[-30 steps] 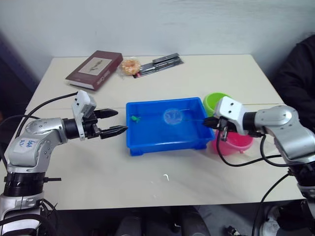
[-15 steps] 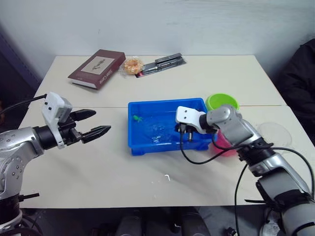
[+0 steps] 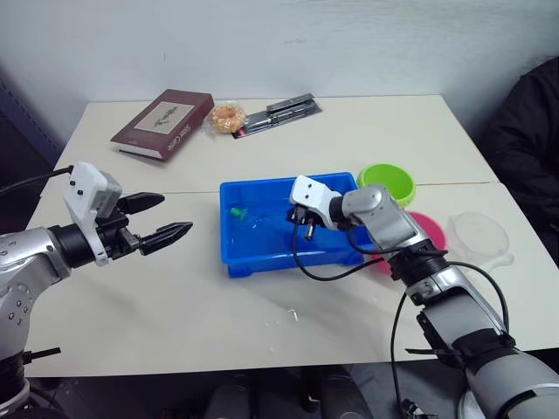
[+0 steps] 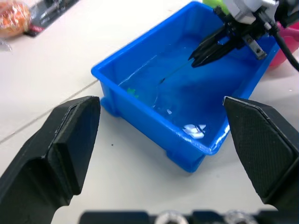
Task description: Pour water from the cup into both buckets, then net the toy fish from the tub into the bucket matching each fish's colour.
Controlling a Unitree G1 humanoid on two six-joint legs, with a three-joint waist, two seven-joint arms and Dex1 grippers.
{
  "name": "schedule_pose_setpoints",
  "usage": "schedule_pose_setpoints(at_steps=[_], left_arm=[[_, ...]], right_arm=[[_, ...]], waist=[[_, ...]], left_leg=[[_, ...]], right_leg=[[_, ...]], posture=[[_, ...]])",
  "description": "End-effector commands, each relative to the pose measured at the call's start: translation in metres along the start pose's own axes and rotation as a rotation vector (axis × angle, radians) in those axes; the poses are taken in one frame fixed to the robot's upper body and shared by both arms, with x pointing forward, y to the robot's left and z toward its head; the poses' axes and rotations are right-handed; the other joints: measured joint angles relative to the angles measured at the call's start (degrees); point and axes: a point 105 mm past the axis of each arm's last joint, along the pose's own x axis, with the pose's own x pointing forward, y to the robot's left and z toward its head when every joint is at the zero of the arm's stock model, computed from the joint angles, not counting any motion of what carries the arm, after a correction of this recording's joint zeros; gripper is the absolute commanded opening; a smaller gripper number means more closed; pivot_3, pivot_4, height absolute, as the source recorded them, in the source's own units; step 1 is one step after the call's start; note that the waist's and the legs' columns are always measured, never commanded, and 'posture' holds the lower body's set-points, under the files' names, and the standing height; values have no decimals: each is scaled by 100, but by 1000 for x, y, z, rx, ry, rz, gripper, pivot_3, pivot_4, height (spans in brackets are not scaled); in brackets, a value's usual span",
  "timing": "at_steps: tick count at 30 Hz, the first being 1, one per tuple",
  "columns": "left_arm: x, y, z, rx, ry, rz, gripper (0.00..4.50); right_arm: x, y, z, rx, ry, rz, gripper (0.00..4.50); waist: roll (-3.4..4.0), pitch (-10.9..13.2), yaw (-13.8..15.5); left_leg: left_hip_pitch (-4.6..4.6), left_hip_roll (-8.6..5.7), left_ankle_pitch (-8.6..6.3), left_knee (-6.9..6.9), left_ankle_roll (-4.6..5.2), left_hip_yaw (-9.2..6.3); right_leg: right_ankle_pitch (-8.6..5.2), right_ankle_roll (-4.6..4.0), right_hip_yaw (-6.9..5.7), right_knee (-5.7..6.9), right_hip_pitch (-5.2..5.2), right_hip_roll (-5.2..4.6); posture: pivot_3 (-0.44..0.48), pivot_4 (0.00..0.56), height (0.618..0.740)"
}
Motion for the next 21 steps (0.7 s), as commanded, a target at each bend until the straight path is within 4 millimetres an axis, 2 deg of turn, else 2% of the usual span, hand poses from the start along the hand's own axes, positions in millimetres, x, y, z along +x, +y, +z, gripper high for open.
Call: schedule_pose_setpoints(at_steps=[1,7,12,18,20,21], left_arm=[[0,0,9,29,-23,-18,4489],[6,0,13,14,-31,-72,4489],[13,-2,23,11,-59,-161,4489],[44,-22,33,33,-94,-342,4489],[51,-25,35,43,-99,-371,4489],[60,-28,39,38,-117,-396,4489]], right_arm=[[-14,-4,26,-3,-138,-24,0],[-32,8,14,6,-183,-11,0],[-55,11,9,8,-214,-52,0],[-113,6,-4,33,-187,-156,0],[-125,5,-7,36,-170,-179,0],[-139,4,-13,36,-152,-202,0]], waist=[[0,0,-11],[0,0,4],[0,0,46],[0,0,123],[-1,0,143],[-1,0,145]], left_leg=[[0,0,0,-1,-1,0],[0,1,-1,-3,-1,0],[0,-1,-1,-2,-1,1],[-3,-4,-1,-1,0,-2],[-2,-4,-1,-1,0,0],[-1,-3,-1,-1,0,2]], right_leg=[[0,0,0,-1,0,0],[0,0,0,-1,-1,1],[0,0,0,-2,0,0],[0,1,-4,-7,3,-1],[1,1,-3,-8,4,2],[1,2,-2,-7,4,5]], posture=[[0,150,740],[0,150,740],[0,150,740],[0,150,740],[0,150,740],[0,150,740]])
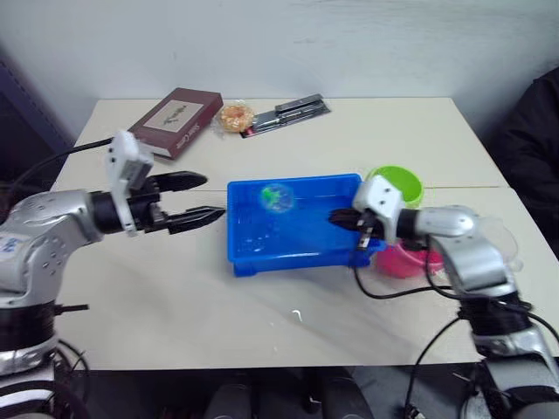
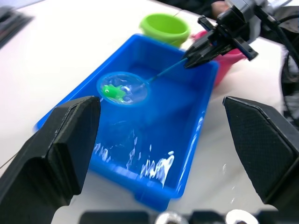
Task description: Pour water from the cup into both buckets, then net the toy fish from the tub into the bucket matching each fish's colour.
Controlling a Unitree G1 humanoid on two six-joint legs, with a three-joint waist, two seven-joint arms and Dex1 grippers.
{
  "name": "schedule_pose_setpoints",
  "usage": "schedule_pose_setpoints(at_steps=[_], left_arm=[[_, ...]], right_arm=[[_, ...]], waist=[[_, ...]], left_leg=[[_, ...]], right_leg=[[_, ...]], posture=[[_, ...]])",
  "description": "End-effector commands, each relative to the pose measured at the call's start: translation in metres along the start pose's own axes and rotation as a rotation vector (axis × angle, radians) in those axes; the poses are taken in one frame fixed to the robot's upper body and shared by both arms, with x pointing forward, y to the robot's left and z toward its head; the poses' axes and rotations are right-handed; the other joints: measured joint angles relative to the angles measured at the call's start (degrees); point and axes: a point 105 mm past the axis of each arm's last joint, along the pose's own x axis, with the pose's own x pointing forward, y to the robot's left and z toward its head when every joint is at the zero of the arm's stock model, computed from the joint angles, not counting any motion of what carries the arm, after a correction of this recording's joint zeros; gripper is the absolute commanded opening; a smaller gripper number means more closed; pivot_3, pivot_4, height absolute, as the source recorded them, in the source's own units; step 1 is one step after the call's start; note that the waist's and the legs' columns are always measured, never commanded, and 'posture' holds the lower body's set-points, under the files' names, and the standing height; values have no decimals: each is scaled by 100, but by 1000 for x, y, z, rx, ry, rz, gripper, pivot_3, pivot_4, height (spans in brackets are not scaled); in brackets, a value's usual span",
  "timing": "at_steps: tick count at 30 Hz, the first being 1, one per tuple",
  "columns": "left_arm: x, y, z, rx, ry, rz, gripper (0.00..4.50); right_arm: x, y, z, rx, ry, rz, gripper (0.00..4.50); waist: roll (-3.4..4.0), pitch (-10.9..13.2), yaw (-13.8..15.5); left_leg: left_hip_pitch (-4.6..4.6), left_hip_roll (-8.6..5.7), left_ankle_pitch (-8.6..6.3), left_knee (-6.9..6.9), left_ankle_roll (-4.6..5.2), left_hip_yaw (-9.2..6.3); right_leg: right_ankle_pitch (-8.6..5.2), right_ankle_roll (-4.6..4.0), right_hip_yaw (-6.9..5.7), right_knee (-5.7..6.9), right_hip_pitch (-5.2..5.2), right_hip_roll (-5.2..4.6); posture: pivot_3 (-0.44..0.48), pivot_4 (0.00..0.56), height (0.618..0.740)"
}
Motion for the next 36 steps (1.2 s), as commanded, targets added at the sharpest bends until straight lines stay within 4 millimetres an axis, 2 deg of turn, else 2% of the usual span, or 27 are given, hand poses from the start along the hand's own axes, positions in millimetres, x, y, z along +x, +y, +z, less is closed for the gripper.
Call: schedule_pose_setpoints(at_steps=[1,3,8,12,17,20,25,28,29,32,36], left_arm=[[24,-2,17,29,-54,-67,4489],[41,-7,26,38,-72,-126,4489],[63,-11,42,61,-114,-210,4489],[75,-14,42,63,-110,-270,4489],[85,-15,37,82,-100,-302,4489],[86,-14,39,85,-105,-307,4489],[82,-10,37,96,-97,-292,4489],[81,-13,31,119,-75,-292,4489],[81,-13,30,124,-70,-291,4489],[78,-11,31,123,-74,-278,4489],[76,-8,32,126,-74,-266,4489]], right_arm=[[-38,-11,8,-29,-8,-74,0],[-57,-18,3,-27,23,-135,0],[-88,-36,-8,-54,102,-294,0],[-112,-51,-16,-126,188,-395,0],[-131,-68,-28,-230,287,-486,0],[-140,-81,-32,-403,379,-536,0],[-148,-94,-29,-1017,582,-459,0],[-143,-88,-35,-1302,627,-333,0],[-144,-87,-37,-1348,632,-309,0],[-155,-103,-21,-1377,609,-424,0],[-152,-101,-22,-1426,594,-373,0]], waist=[[0,0,37],[-1,1,81],[-2,0,48],[-1,0,58],[-1,0,67],[-1,0,64],[1,0,50],[0,0,31],[0,0,30],[3,2,38],[3,2,37]], left_leg=[[0,1,0,-1,0,2],[-1,2,0,2,0,4],[3,-3,2,2,6,19],[11,1,3,1,6,29],[10,-3,4,3,9,31],[9,-3,5,2,10,33],[12,-4,5,0,10,38],[13,1,5,0,6,40],[14,3,5,-1,4,42],[13,3,7,2,1,44],[14,4,8,2,1,47]], right_leg=[[0,0,2,0,-1,4],[0,0,1,2,0,11],[4,7,13,1,2,14],[4,7,22,7,1,19],[4,8,23,6,2,20],[4,8,24,6,1,19],[4,8,30,5,0,16],[4,8,34,3,-3,16],[4,7,35,2,-2,18],[3,7,35,4,-2,19],[4,7,37,4,-2,20]], posture=[[0,150,740],[0,150,740],[0,150,740],[0,150,740],[0,150,740],[0,150,740],[0,150,740],[0,150,740],[0,150,740],[0,150,740],[0,150,740]])
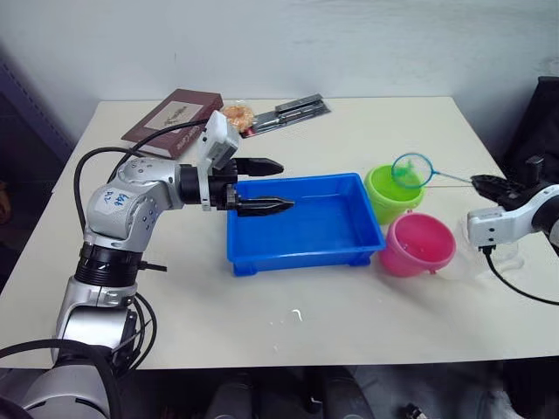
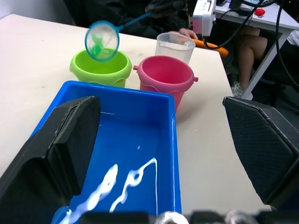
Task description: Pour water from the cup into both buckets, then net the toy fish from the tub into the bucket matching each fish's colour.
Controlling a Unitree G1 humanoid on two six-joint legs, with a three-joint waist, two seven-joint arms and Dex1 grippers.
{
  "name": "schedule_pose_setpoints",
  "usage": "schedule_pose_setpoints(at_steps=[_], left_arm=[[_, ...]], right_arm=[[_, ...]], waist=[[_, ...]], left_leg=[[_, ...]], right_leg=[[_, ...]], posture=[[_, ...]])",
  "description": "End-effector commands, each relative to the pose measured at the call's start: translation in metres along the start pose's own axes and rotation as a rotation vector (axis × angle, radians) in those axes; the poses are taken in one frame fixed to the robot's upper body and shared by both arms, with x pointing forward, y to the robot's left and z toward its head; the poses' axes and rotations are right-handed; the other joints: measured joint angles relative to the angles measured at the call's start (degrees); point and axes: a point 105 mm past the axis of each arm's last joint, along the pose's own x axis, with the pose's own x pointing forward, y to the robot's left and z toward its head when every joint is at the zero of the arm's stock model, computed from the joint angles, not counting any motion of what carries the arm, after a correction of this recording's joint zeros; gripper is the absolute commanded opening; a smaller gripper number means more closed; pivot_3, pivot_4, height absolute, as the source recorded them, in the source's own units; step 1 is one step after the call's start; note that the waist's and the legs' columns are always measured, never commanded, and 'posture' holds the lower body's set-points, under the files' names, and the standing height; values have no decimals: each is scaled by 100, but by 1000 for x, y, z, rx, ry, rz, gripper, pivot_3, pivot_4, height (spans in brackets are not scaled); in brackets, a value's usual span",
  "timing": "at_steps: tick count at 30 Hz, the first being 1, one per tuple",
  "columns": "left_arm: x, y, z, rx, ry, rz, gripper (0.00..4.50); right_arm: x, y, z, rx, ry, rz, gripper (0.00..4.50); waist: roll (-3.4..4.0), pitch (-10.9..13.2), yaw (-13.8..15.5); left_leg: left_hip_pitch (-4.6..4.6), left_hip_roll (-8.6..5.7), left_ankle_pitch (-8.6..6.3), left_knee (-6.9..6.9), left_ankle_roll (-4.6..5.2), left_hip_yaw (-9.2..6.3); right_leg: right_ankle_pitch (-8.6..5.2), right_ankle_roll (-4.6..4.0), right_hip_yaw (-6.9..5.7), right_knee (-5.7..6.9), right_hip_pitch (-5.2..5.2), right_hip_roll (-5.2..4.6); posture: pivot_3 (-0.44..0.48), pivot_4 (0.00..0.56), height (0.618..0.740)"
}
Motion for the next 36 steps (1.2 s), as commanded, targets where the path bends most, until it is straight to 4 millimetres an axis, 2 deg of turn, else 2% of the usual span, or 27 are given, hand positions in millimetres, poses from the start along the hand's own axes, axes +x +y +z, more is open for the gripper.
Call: schedule_pose_setpoints(at_steps=[1,3,5,7,9,13,15,16,18,19,21,22,25,28,31,32,34,36], left_arm=[[-5,0,11,54,-9,12,4489],[-5,0,9,54,-5,12,4489],[-4,-1,8,57,-1,7,4489],[-3,-1,8,58,-1,5,4489],[-3,-2,9,62,-1,3,4489],[-4,0,9,68,3,7,4489],[-4,-1,8,68,4,6,4489],[-3,-1,8,70,5,4,4489],[-3,-1,8,70,5,5,4489],[-3,-1,7,69,4,6,4489],[-2,-2,8,73,2,2,4489],[-1,-2,8,75,0,1,4489],[-2,-1,9,79,-4,12,4489],[-4,-2,9,80,-2,14,4489],[-6,0,8,84,5,25,4489],[-6,0,8,81,4,29,4489],[-6,-1,9,80,4,26,4489],[-6,-2,8,82,9,25,4489]], right_arm=[[-3,-12,-4,-70,-17,-23,0],[0,-6,13,-122,-98,9,0],[1,-10,14,-115,-104,-12,0],[2,-14,-2,-110,-31,-20,0],[3,-5,4,-126,-62,20,0],[2,-20,-15,-102,17,-33,0],[4,-8,10,-140,-99,18,0],[3,-12,7,-152,-91,5,0],[1,-27,-21,-129,33,-40,0],[3,-21,-17,-147,12,-10,0],[5,-4,8,-174,-108,40,0],[5,-3,10,-169,-119,38,0],[4,-21,-19,-141,18,-15,0],[7,-8,1,-175,-86,31,0],[6,-30,-28,-143,43,-34,0],[8,-28,-25,-154,28,-22,0],[11,-16,-3,-172,-83,19,0],[10,-21,-6,-81,-73,-9,0]], waist=[[0,0,-1],[0,0,-1],[0,0,7],[0,0,2],[0,0,1],[0,0,3],[0,0,1],[0,0,1],[2,1,0],[2,1,-1],[2,1,-1],[2,1,-1],[8,3,1],[15,4,1],[17,6,-3],[22,8,-3],[23,7,-3],[22,8,-4]], left_leg=[[0,1,0,0,-1,-1],[-1,0,0,0,0,0],[-1,0,0,1,0,-1],[-1,-2,0,1,0,-1],[-1,-3,1,1,0,2],[-2,-1,1,1,0,0],[-1,-2,1,1,1,3],[0,2,1,2,0,1],[0,1,0,1,0,1],[0,-2,1,1,0,3],[0,-2,1,2,1,5],[1,3,1,1,0,2],[-1,1,0,2,0,4],[0,-4,3,2,5,8],[-1,-1,2,2,3,5],[-1,-2,2,2,3,7],[1,-3,3,2,5,8],[0,4,1,1,1,4]], right_leg=[[0,0,-1,0,0,1],[0,0,0,-1,0,1],[0,0,-1,-1,1,1],[0,0,-1,0,1,1],[1,2,1,0,1,0],[1,1,-1,0,1,1],[1,1,1,0,1,1],[1,1,0,0,3,2],[1,1,0,0,2,2],[1,1,2,2,1,1],[1,2,3,2,1,2],[1,1,1,0,1,3],[0,1,1,2,0,4],[2,4,6,3,0,1],[2,3,4,1,1,3],[2,3,5,2,0,3],[2,4,6,2,0,2],[1,2,3,1,1,6]], posture=[[0,150,740],[0,150,740],[0,150,740],[0,150,740],[0,150,740],[0,150,740],[0,150,740],[0,150,740],[0,150,740],[0,150,740],[0,150,740],[0,150,740],[0,150,740],[0,150,740],[0,150,740],[0,150,740],[0,150,740],[0,150,740]])
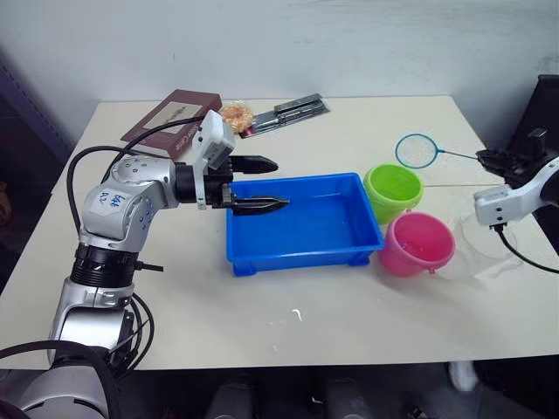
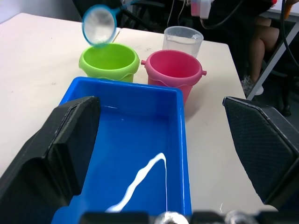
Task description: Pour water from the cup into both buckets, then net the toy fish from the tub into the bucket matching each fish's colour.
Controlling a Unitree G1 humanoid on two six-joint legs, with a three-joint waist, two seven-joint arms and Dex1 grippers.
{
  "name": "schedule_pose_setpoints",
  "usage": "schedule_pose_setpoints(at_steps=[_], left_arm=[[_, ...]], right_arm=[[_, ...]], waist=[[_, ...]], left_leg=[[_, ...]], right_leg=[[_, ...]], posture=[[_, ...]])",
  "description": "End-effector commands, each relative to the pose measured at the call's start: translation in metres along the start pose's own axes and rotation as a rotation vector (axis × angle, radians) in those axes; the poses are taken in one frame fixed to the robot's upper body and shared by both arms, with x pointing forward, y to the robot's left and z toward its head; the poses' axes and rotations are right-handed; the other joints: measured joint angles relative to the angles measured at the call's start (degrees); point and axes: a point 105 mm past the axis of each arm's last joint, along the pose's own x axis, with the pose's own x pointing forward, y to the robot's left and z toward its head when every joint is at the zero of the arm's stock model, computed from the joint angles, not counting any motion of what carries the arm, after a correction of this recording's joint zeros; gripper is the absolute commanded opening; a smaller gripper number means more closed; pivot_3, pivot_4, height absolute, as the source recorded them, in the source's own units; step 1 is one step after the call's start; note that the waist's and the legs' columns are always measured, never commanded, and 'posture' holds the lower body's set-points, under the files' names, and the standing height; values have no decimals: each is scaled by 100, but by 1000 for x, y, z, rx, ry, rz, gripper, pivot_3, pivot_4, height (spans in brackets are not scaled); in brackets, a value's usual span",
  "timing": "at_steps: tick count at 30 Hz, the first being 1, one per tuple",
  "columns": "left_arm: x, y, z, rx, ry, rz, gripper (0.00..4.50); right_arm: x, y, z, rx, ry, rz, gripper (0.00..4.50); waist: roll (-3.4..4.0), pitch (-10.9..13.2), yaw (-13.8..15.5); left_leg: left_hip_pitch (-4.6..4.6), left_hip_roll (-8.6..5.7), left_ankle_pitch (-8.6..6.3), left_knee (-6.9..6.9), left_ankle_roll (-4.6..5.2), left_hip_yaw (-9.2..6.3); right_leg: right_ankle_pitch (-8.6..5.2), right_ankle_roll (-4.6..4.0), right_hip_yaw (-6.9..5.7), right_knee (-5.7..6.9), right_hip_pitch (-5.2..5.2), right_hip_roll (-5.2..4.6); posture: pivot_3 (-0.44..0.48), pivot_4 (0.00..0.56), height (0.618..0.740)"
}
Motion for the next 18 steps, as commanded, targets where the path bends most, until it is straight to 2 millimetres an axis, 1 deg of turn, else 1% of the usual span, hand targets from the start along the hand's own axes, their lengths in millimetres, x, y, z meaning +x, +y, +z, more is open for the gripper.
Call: schedule_pose_setpoints(at_steps=[1,2,3,4,5,6,7,8,9,11,13,14,15,16,17,18], left_arm=[[-5,-3,8,39,-10,7,4489],[-7,-3,8,31,-10,10,4489],[-11,-5,7,23,-10,7,4489],[-15,-7,7,14,-11,1,4489],[-20,-11,6,5,-10,-14,4489],[-29,-18,2,-2,2,-28,4489],[-36,-22,-1,-9,16,-33,4489],[-41,-26,-3,-12,26,-35,4489],[-49,-29,-11,-13,56,-14,4489],[-59,-37,-20,-17,97,6,4489],[-74,-58,-30,-41,148,-9,4489],[-78,-65,-32,-49,165,-15,4489],[-79,-69,-33,-52,174,-18,4489],[-88,-77,-39,-68,207,3,4489],[-94,-82,-43,-79,232,17,4489],[-102,-87,-52,-91,271,43,4489]], right_arm=[[-2,-11,-10,177,25,-56,0],[-4,-14,-18,279,48,-75,0],[-3,-16,-20,440,37,-83,0],[-2,-18,-17,571,-3,-82,0],[-1,-20,-8,699,-73,-69,0],[-2,-23,10,826,-190,-21,0],[-4,-26,25,903,-293,21,0],[-6,-29,36,950,-364,53,0],[-6,-40,50,1029,-453,40,0],[-7,-55,68,1120,-567,30,0],[-9,-72,105,1177,-747,67,0],[-11,-77,117,1194,-804,86,0],[-13,-79,123,1207,-832,99,0],[-16,-72,145,1182,-895,180,0],[-19,-67,161,1163,-938,238,0],[-18,-57,178,1109,-964,282,0]], waist=[[0,0,-1],[0,0,-5],[-1,1,-8],[-1,1,-19],[-1,1,-35],[-2,1,-47],[-2,1,-66],[-1,1,-82],[-2,1,-100],[-2,1,-128],[-1,2,-126],[-1,2,-134],[-1,2,-116],[-3,2,-99],[-3,1,-60],[-4,1,-26]], left_leg=[[-1,0,0,0,0,1],[0,-4,0,1,1,4],[0,-7,2,2,3,5],[0,-9,4,2,7,6],[0,-8,4,3,8,7],[1,-7,5,2,9,4],[0,0,5,2,9,1],[0,4,4,0,8,-4],[-1,11,3,0,5,-10],[-1,15,0,4,0,-15],[1,8,0,10,2,-15],[2,10,-1,10,1,-17],[2,12,-3,5,-1,-21],[2,12,-5,5,-4,-30],[-3,12,-5,5,-5,-35],[-2,12,-6,3,-6,-46]], right_leg=[[0,0,0,0,0,1],[0,1,2,1,0,-1],[2,3,2,2,1,0],[2,4,2,1,1,0],[4,6,2,1,2,1],[4,7,2,2,3,0],[4,6,0,1,3,-1],[3,4,-2,1,3,-1],[1,2,-8,0,4,0],[0,-1,-13,4,5,-1],[0,-1,-9,12,6,-11],[1,-3,-8,11,5,-10],[-1,-6,-8,10,4,-11],[-4,-11,-13,10,4,-13],[-4,-11,-17,7,4,-13],[-7,-16,-22,2,7,-17]], posture=[[0,150,740],[0,150,740],[0,150,740],[0,150,740],[0,150,740],[0,150,740],[0,150,740],[0,150,740],[0,150,740],[0,150,740],[0,150,740],[0,150,740],[0,150,740],[0,150,740],[0,150,740],[0,150,740]])
